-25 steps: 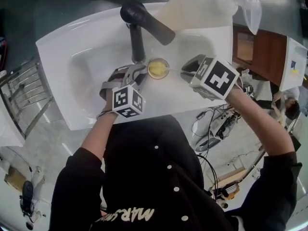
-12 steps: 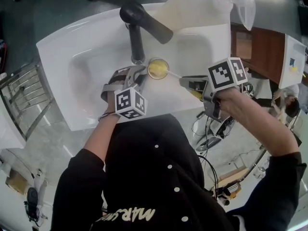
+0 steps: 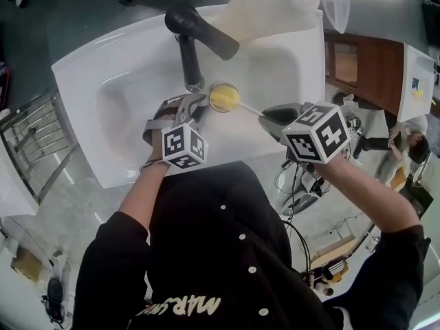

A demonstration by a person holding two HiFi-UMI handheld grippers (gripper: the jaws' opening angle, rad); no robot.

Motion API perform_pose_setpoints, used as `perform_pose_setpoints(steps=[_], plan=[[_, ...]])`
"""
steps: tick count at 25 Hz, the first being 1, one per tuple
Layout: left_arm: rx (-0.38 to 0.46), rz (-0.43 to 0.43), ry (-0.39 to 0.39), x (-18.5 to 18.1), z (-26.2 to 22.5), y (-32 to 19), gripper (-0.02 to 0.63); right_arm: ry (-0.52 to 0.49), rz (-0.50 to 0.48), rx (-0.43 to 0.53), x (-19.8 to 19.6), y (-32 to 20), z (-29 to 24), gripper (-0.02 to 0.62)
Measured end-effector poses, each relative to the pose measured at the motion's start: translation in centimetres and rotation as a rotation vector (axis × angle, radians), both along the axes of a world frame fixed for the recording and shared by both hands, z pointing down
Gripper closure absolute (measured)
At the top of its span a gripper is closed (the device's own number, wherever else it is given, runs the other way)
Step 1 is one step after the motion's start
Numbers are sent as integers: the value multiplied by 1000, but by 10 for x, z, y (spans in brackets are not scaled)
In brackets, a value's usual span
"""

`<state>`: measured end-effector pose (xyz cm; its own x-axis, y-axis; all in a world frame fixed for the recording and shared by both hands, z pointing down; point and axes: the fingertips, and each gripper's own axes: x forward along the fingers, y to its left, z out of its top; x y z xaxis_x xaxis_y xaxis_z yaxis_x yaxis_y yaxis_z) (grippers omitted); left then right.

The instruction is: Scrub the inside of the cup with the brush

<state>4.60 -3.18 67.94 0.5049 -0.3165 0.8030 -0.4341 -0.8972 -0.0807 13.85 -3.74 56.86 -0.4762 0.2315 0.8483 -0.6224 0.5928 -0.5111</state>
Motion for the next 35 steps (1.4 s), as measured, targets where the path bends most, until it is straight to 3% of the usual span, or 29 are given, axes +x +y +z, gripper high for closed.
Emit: perform_pose_setpoints(steps=[4,6,8,12,14,17,19,23,28,31,33,35], plan=[[-9,4,2,0,2,0,518,20,-214,170,2,-1,-10,551],[-15,2,5,-1,1,0,518,38,-383,294,3,-6,-16,549],[-20,4,7,-1,1,-1,518,72,-615,447,2,-11,-23,548],[-24,12,5,-1,1,-2,518,184,-1201,810,-12,-23,-36,548],[-29,15,4,-2,1,-2,517,229,-1451,946,-21,-22,-37,548],[-33,19,5,-1,1,-3,517,298,-1794,1029,-26,-17,-31,548],[-24,35,1,1,-1,-3,518,322,-1912,989,-30,-11,-25,548],[-20,41,-9,1,-2,-1,518,347,-2014,920,-44,-5,-14,548],[-22,34,-10,2,0,-2,518,378,-1965,896,-44,-5,3,548],[-23,36,-13,1,0,-1,518,397,-1833,881,-44,-3,6,548],[-18,39,-18,1,0,-1,518,381,-1671,829,-43,-6,9,548],[-7,44,-27,1,0,-1,518,346,-1466,713,-38,-10,11,548]])
